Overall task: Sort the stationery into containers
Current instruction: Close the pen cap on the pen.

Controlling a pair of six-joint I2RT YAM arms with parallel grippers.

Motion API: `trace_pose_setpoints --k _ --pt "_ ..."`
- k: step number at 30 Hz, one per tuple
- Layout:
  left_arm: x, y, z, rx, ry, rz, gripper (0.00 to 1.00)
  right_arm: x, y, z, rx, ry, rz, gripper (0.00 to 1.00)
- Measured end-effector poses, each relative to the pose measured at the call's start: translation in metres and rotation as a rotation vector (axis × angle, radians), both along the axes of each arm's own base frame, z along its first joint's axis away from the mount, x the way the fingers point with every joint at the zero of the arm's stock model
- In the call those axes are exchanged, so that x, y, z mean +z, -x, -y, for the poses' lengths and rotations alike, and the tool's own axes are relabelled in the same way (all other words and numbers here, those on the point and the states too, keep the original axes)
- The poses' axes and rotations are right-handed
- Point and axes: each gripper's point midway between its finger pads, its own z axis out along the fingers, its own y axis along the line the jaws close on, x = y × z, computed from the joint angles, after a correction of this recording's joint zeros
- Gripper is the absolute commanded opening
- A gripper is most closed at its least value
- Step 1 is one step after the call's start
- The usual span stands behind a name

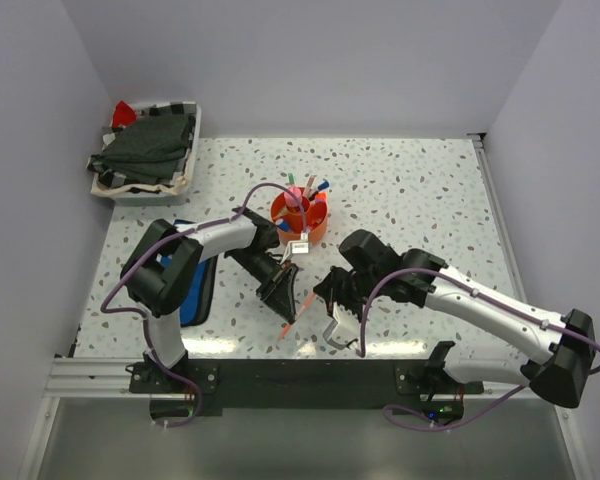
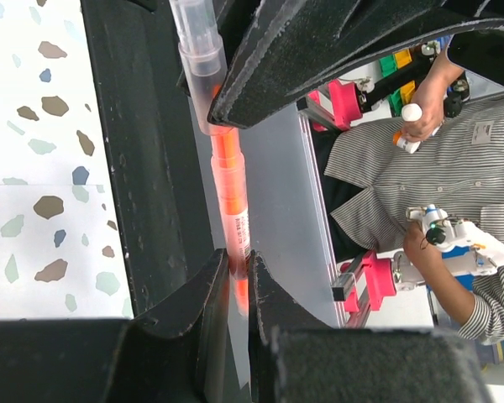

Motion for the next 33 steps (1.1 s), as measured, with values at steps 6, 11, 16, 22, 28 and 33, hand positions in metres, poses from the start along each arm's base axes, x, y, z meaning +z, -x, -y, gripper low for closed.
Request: trace_pose_setpoints --k 6,11,16,22,28,33 --pt "-0.002 -0.002 0.0 -0.006 -0.013 0.008 0.0 -0.003 0.001 0.0 0.028 0.046 0.048 0.0" --pt "-0.004 -0.003 0.0 -0.015 -0.034 0.01 0.0 -0.007 0.005 -0.004 0.009 0.099 0.094 0.0" --pt "-0.003 -0.005 0.0 -0.017 -0.045 0.012 0.0 -0.007 -0.001 -0.01 -0.075 0.127 0.089 0.0" --pt "-0.005 -0.01 0.004 -0.018 -0.053 0.008 0.0 -0.007 -0.005 -0.011 -0.154 0.145 0.1 0.0" --pt "-0.006 -0.012 0.006 -0.027 -0.064 0.005 0.0 -0.008 -0.003 -0.007 -0.179 0.173 0.124 0.0" --pt "-0.006 -0.013 0.006 -0.032 -0.071 0.008 0.0 -0.007 -0.001 -0.005 -0.197 0.18 0.133 0.0"
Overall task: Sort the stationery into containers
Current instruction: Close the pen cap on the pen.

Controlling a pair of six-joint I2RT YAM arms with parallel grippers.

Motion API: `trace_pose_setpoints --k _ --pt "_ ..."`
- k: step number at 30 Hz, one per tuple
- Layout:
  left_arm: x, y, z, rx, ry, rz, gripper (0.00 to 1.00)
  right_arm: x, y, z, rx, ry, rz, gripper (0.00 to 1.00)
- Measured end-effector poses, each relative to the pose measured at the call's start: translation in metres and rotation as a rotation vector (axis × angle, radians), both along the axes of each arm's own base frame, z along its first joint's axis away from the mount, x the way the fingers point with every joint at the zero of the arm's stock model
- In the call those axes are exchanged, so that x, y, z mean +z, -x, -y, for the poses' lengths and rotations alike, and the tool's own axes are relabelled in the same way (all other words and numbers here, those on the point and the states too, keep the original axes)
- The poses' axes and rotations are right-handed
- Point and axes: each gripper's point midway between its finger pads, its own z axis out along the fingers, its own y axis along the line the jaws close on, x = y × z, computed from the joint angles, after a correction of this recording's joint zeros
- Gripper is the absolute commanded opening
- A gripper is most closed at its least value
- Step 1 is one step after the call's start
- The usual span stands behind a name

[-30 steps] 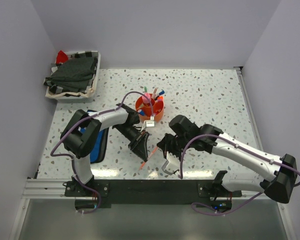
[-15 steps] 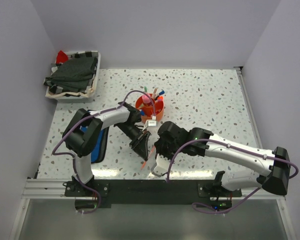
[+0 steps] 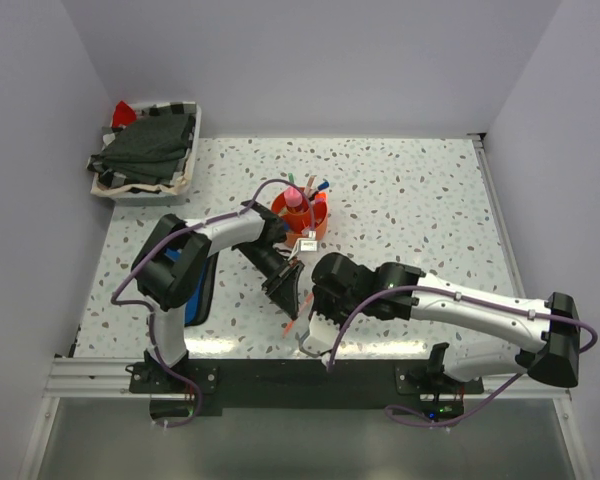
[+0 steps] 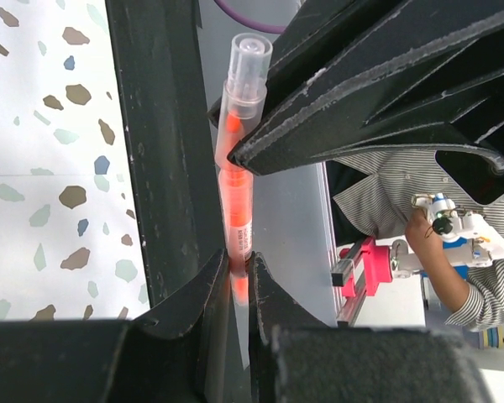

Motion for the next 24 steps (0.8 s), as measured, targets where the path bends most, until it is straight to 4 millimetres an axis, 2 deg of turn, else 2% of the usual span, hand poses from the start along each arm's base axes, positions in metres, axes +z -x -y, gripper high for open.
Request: trace_pose_setpoints --k 4,6,7,10,13,17,20,21,22,24 --pt "0.0 0.0 0.0 -0.001 -0.001 0.002 0.0 0.0 -0.001 0.001 -0.023 0.002 0.007 0.02" --pt "0.0 0.0 0.0 -0.002 0.0 0.006 0.0 -0.001 -0.001 0.002 -0.038 0.0 0.01 0.16" --pt "0.0 0.0 0.0 -0.002 0.001 0.009 0.0 -0.002 -0.002 0.003 -0.047 -0.005 0.014 0.29" --pt "0.004 0.0 0.001 0.006 0.02 0.014 0.0 -0.006 0.002 0.004 -0.063 -0.032 0.007 0.38" --pt "0.009 -0.001 0.002 0.011 0.045 0.03 0.0 -0.01 0.007 0.003 -0.06 -0.052 0.004 0.38" --pt "0.012 -0.002 0.004 0.018 0.062 0.028 0.0 -0.009 0.007 -0.001 -0.079 -0.077 -0.004 0.37" --pt "0.013 -0.002 0.005 0.021 0.07 0.026 0.0 -0.011 0.006 -0.003 -0.091 -0.08 -0.012 0.24" --pt "0.013 -0.002 0.005 0.021 0.071 0.027 0.0 -0.011 0.006 -0.004 -0.095 -0.082 -0.013 0.11" --pt "0.013 -0.002 0.005 0.021 0.071 0.028 0.0 -0.011 0.005 -0.006 -0.097 -0.085 -0.014 0.06" --pt "0.012 -0.002 0.005 0.019 0.067 0.031 0.0 -0.011 0.003 -0.009 -0.104 -0.093 -0.014 0.0"
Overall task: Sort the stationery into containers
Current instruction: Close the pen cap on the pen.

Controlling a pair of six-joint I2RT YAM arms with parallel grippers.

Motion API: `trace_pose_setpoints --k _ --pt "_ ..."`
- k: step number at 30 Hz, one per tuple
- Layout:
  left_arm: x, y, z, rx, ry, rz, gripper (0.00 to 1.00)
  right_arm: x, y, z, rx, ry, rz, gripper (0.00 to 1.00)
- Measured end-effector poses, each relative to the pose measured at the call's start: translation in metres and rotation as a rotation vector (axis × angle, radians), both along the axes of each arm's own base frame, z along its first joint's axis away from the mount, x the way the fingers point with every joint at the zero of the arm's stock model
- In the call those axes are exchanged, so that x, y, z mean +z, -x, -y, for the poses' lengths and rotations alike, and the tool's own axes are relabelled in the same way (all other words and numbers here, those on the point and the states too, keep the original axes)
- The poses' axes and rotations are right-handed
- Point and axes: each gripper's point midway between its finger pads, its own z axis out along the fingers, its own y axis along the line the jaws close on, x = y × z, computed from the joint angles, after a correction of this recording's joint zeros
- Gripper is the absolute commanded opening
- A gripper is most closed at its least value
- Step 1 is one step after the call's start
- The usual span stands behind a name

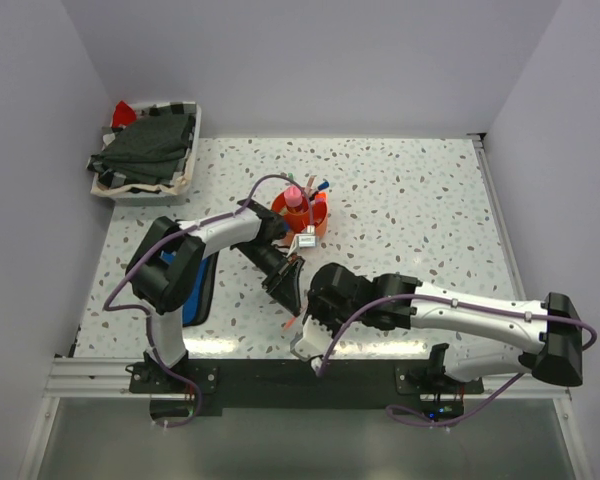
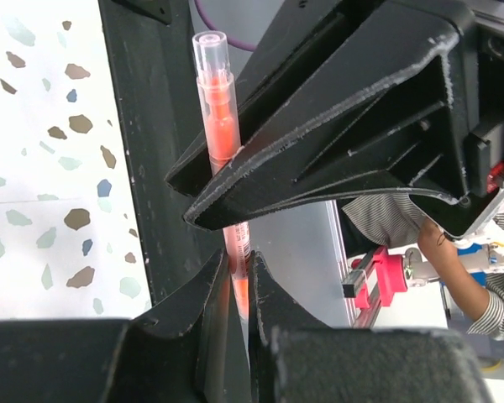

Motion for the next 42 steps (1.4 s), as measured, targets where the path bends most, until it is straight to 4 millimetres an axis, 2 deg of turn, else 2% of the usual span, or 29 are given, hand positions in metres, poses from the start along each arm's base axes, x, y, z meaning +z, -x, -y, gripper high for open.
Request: trace_pose_setpoints --k 1,4,7,9,13,18,19,21,22,23,24,26,32,38,40,42 --pt "0.0 0.0 0.0 -0.001 -0.002 0.001 0.0 -0.001 0.0 0.0 -0.005 0.0 -0.003 0.0" --pt "-0.002 0.0 -0.001 -0.003 -0.009 0.006 0.21 -0.002 -0.001 -0.001 -0.017 -0.001 -0.007 0.0" --pt "-0.003 -0.002 -0.002 0.0 -0.012 0.009 0.28 -0.003 -0.003 -0.002 -0.036 0.002 -0.009 0.0" --pt "-0.002 -0.002 -0.002 0.002 -0.007 0.011 0.29 -0.004 -0.005 -0.003 -0.051 0.002 -0.012 0.0" --pt "-0.001 -0.002 -0.001 0.004 -0.001 0.009 0.22 -0.005 -0.006 -0.006 -0.069 -0.01 -0.017 0.0" --pt "-0.002 -0.003 -0.001 0.005 0.001 0.013 0.22 -0.004 -0.006 -0.008 -0.076 -0.018 -0.018 0.0" --pt "-0.002 -0.003 -0.001 0.005 0.001 0.013 0.1 -0.004 -0.006 -0.008 -0.077 -0.018 -0.019 0.0" --pt "-0.003 -0.003 -0.001 0.003 -0.001 0.017 0.0 -0.004 -0.007 -0.009 -0.078 -0.019 -0.019 0.0" --pt "-0.003 -0.004 -0.001 0.006 -0.005 0.013 0.0 -0.004 -0.007 -0.009 -0.078 -0.019 -0.017 0.03" --pt "-0.003 -0.004 -0.002 0.008 -0.008 0.01 0.0 -0.004 -0.007 -0.009 -0.08 -0.019 -0.015 0.27" --pt "-0.003 -0.005 -0.002 0.01 -0.009 0.008 0.0 -0.004 -0.008 -0.009 -0.086 -0.019 -0.01 0.35" --pt "-0.002 -0.006 -0.002 0.015 -0.002 0.008 0.0 -0.004 -0.009 -0.009 -0.102 -0.023 -0.009 0.45" --pt "0.003 -0.004 0.002 0.021 0.02 -0.012 0.0 0.005 -0.018 0.0 -0.216 -0.064 -0.003 0.55" --pt "0.005 -0.004 0.002 0.024 0.026 -0.017 0.0 0.047 -0.01 0.028 -0.264 -0.245 -0.001 0.54" --pt "0.005 -0.004 0.002 0.025 0.027 -0.019 0.0 0.055 -0.006 0.033 -0.262 -0.301 -0.012 0.5" --pt "0.005 -0.004 0.002 0.026 0.026 -0.019 0.0 0.054 -0.004 0.038 -0.261 -0.324 -0.017 0.47"
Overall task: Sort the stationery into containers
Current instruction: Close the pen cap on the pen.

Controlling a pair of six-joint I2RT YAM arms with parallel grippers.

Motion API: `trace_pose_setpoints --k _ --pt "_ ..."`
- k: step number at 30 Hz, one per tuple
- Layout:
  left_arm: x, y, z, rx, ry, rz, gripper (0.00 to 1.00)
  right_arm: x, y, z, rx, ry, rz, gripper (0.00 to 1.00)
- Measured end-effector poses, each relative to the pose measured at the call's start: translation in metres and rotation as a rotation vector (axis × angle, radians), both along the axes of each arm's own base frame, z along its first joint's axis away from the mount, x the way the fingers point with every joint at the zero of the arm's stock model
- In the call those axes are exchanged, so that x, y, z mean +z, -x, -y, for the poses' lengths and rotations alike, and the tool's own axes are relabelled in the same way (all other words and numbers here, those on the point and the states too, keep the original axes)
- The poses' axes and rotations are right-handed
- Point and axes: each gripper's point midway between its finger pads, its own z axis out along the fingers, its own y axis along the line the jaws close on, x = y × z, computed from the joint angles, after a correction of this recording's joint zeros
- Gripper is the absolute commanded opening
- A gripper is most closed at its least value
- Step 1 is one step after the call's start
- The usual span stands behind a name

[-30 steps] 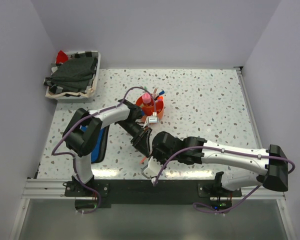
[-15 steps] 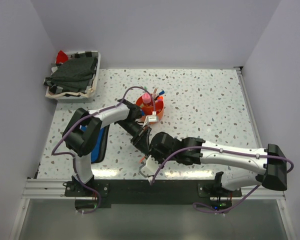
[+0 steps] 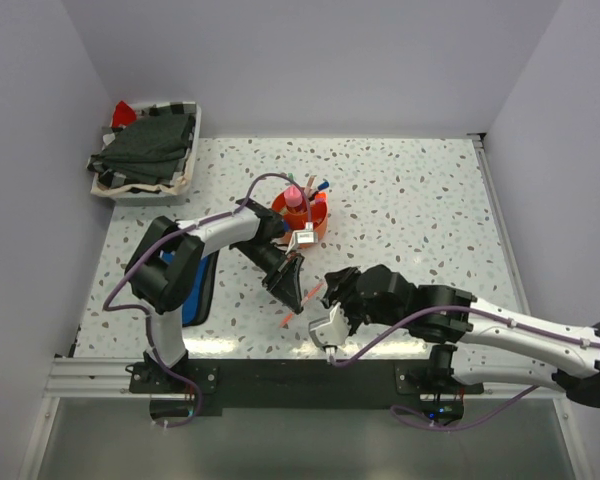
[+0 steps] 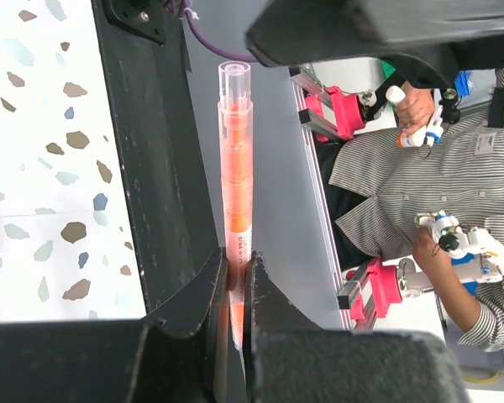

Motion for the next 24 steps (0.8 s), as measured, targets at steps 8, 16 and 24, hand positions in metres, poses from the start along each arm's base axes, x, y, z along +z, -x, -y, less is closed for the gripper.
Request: trace_pose_setpoints --k 8,16,24 --pt "0.005 0.001 -0.001 0.001 0.004 0.008 0.0 -0.022 0.0 -0.008 0.006 0.037 -0.032 0.46" --pt "0.006 0.001 0.0 0.003 0.004 0.002 0.0 -0.03 -0.006 -0.019 0.013 0.055 -0.013 0.43" --pt "0.007 -0.001 0.001 0.003 0.007 0.009 0.0 -0.035 -0.016 -0.027 0.019 0.091 0.04 0.23"
